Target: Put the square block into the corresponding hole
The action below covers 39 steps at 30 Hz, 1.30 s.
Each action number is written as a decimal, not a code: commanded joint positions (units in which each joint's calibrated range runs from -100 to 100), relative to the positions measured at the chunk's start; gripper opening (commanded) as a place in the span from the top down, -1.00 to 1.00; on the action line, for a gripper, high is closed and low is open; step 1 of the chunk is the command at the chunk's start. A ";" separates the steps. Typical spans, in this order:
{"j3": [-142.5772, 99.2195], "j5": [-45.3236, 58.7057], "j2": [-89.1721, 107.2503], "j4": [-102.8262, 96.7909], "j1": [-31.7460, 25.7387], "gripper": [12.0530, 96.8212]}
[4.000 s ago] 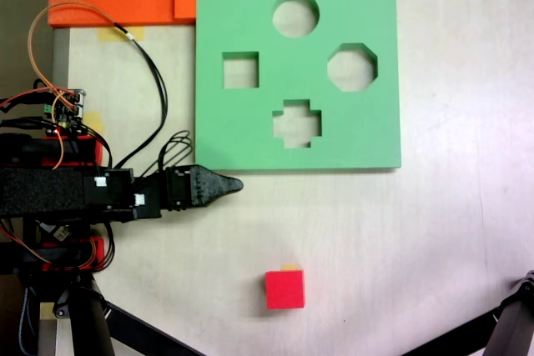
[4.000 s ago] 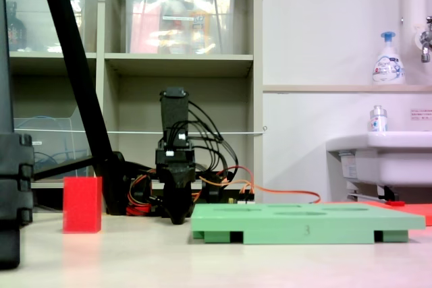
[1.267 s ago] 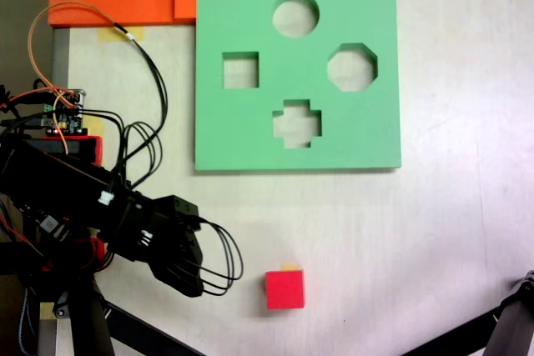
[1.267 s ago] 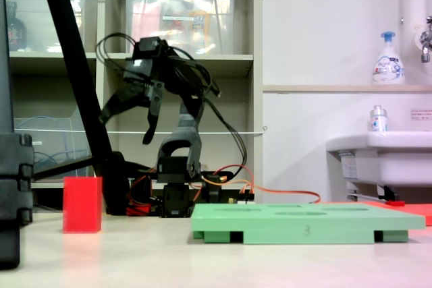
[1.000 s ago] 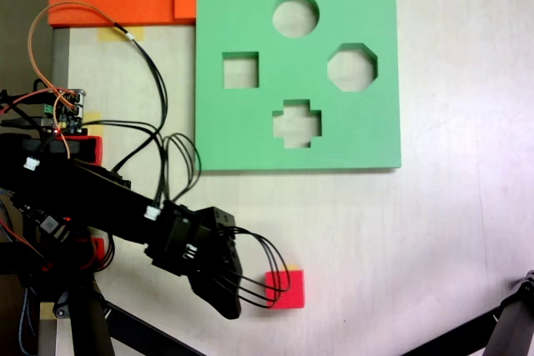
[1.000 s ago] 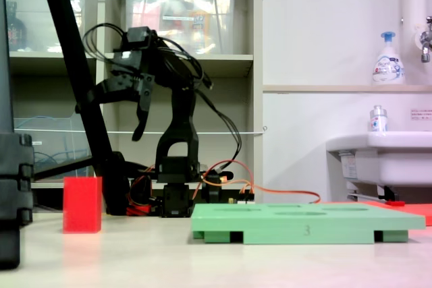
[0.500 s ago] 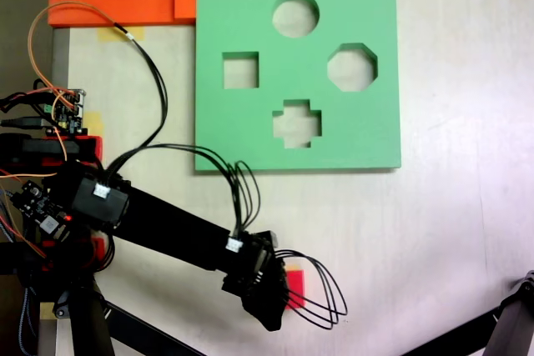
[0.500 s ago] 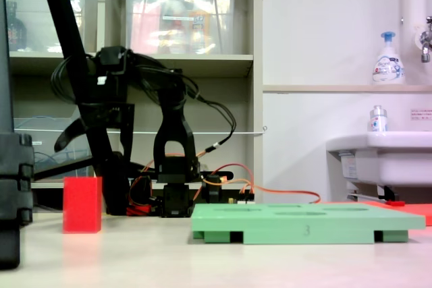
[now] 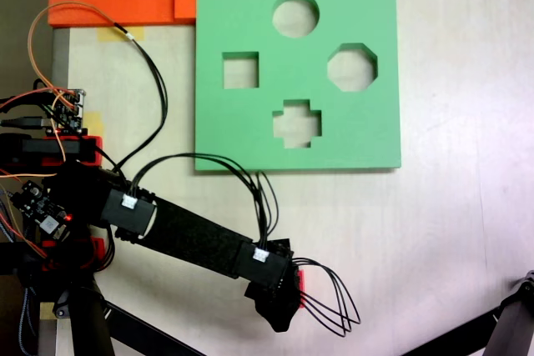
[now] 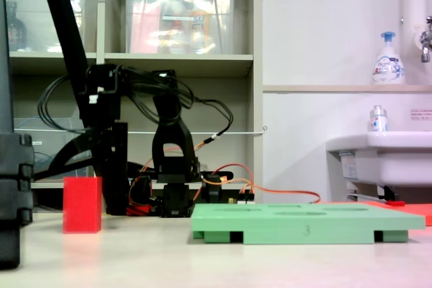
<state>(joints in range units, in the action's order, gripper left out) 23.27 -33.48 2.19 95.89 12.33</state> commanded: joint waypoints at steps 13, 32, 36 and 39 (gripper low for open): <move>3.45 0.20 -5.40 -4.27 0.15 -0.06; 2.35 -0.78 -4.98 -1.57 1.32 0.53; 2.35 -1.86 -3.17 0.26 1.37 0.59; 2.35 -1.86 -1.21 1.80 1.37 0.60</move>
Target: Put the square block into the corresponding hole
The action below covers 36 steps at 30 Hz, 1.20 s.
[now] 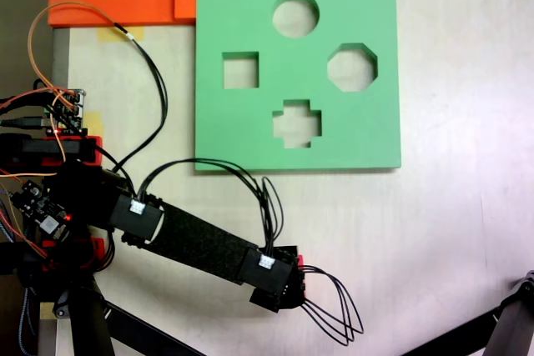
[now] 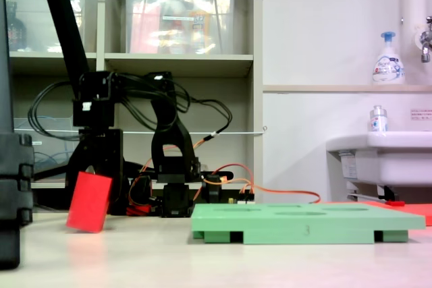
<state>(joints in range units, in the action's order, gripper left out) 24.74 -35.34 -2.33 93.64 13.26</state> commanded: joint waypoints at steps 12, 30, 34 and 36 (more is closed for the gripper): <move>-5.80 -1.47 24.53 6.36 -1.32 0.60; -20.95 -21.68 51.77 6.36 -24.18 0.60; -19.46 -25.69 47.02 6.36 -28.03 0.60; -18.86 -27.64 45.34 6.36 -29.55 0.60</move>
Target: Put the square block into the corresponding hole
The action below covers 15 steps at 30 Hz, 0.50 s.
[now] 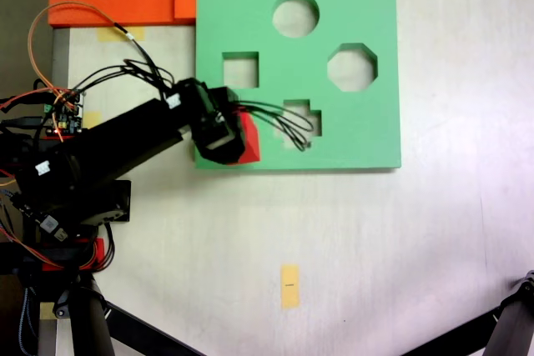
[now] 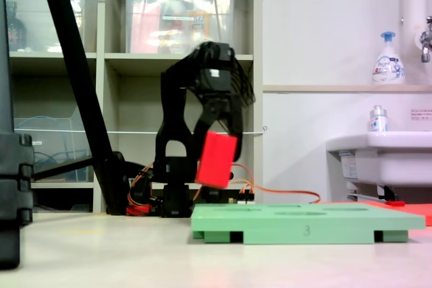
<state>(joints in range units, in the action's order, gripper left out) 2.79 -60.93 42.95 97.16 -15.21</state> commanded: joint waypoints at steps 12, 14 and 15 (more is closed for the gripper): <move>19.64 -5.32 -20.47 2.84 -6.20 0.60; 21.14 -6.64 -23.12 2.84 -6.89 0.59; 21.53 -7.52 -23.96 2.84 -7.23 0.59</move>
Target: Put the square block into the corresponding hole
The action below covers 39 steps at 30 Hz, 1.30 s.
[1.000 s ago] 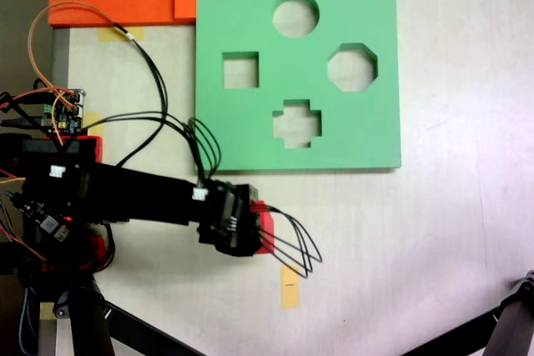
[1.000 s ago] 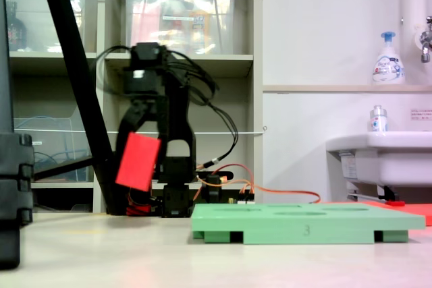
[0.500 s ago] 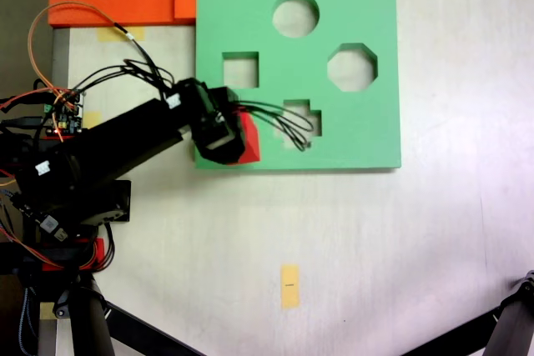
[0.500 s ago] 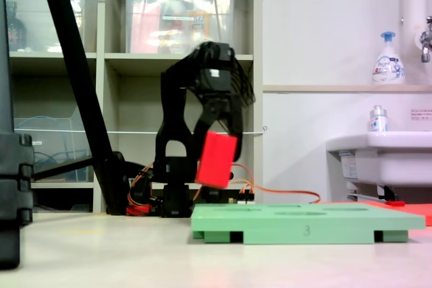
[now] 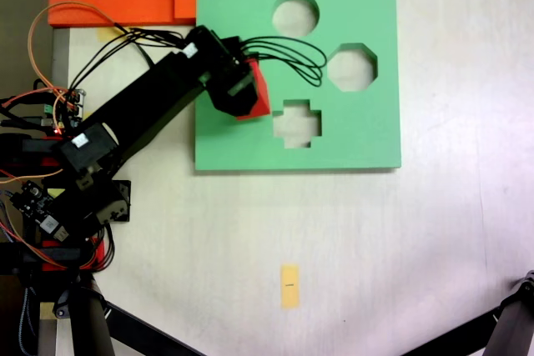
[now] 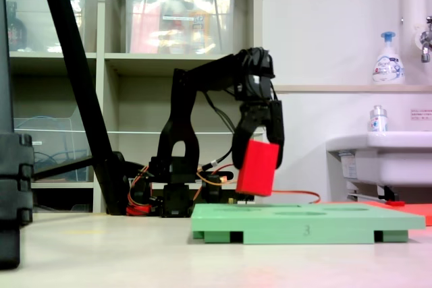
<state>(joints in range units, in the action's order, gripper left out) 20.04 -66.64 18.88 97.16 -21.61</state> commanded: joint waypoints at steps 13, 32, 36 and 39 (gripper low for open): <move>9.27 -7.33 -6.45 2.84 -3.47 0.59; 14.46 -9.43 -15.53 2.84 -5.27 0.59; 15.75 -9.96 -17.48 2.84 -6.01 0.59; 16.35 -10.01 -19.02 2.84 -6.45 0.59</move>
<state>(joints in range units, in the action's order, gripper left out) 32.29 -76.31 -0.55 97.45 -27.57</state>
